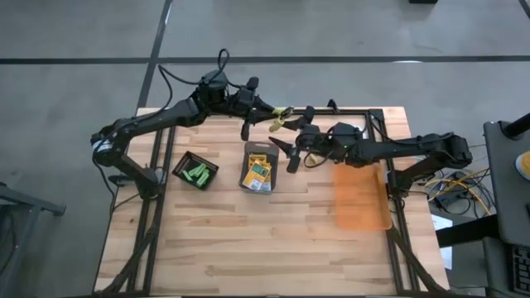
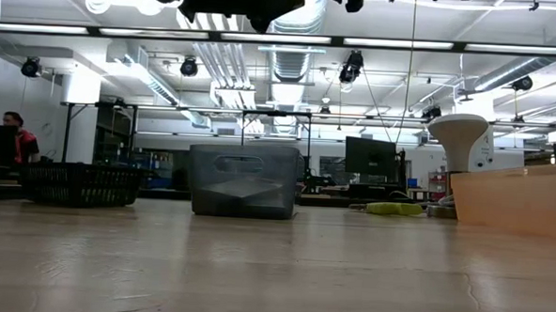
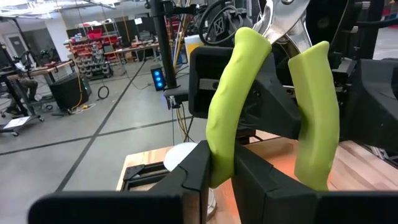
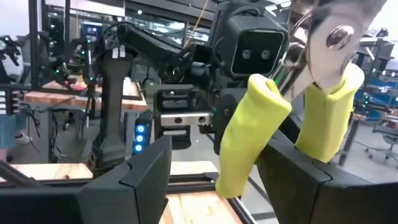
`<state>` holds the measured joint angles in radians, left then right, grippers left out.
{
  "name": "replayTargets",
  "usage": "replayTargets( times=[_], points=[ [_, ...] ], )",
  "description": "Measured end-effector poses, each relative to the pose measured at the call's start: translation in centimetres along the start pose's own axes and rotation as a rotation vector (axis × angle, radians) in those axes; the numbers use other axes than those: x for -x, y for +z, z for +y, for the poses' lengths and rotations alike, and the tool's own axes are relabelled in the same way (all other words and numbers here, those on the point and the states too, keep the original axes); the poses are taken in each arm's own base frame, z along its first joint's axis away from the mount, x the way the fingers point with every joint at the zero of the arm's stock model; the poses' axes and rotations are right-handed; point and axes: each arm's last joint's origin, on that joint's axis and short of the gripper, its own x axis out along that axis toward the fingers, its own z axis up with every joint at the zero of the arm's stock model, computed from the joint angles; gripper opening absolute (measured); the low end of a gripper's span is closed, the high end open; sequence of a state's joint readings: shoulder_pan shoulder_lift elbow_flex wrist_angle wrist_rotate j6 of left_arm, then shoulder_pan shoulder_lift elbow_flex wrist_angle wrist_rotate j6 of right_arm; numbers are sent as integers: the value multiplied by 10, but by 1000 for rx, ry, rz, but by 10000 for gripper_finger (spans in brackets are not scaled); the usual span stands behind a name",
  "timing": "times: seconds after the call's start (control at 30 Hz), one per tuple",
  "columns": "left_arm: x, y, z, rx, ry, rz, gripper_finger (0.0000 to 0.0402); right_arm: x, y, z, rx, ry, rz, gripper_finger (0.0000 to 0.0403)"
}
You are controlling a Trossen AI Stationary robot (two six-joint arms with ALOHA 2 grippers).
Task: Pick & Place School Supplies
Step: Put the left light green hole puncher into the orange bin
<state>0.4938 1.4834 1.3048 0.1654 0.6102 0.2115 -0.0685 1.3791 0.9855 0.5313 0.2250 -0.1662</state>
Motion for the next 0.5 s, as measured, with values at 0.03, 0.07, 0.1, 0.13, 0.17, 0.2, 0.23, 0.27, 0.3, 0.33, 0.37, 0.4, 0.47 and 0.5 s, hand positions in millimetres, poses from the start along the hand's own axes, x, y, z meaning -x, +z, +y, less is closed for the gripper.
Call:
replayTargets(
  times=[0.03, 0.07, 0.1, 0.13, 0.17, 0.2, 0.23, 0.27, 0.3, 0.33, 0.37, 0.4, 0.47, 0.5],
  points=[
    [0, 0, 0, 0, -1, 0, 53, -1, -1, 0, 1, 1, -3, 224],
    [0, 0, 0, 1, -2, 0, 53, -1, -1, 0, 0, -1, -7, 224],
    [0, 0, -1, 1, -2, 0, 53, -1, -1, 0, -1, -2, -7, 224],
    [-1, 0, -2, 1, -6, -1, 53, -1, -1, 0, -3, -3, -7, 224],
    [-1, 0, -2, 1, -6, -1, 53, -1, -1, 0, -3, -3, -7, 224],
    [-1, 0, -2, 1, -7, -1, 53, -1, -1, 0, -4, -4, -9, 224],
    [-1, 0, -2, 1, -8, -1, 53, -1, -1, 0, -5, -4, -11, 224],
    [-1, 0, -2, 2, -10, -1, 53, -1, 0, 0, -11, -4, -12, 223],
    [-1, 0, -2, 3, -10, 0, 53, -1, 0, 0, -17, -3, -12, 221],
    [-1, 0, -2, 3, -11, 1, 53, -1, 0, 0, -21, -3, -13, 217],
    [-1, 0, -2, 3, -11, 1, 53, -1, 0, 0, -23, -3, -14, 212],
    [-1, 0, -2, 3, -11, 1, 53, -1, 0, 0, -24, 1, -17, 206],
    [-2, 0, -3, 3, -12, 0, 53, -1, 1, 0, -28, 18, -21, 188],
    [-2, 0, -3, 3, -12, 0, 53, -1, 1, 0, -32, 19, -21, 178]
  ],
)
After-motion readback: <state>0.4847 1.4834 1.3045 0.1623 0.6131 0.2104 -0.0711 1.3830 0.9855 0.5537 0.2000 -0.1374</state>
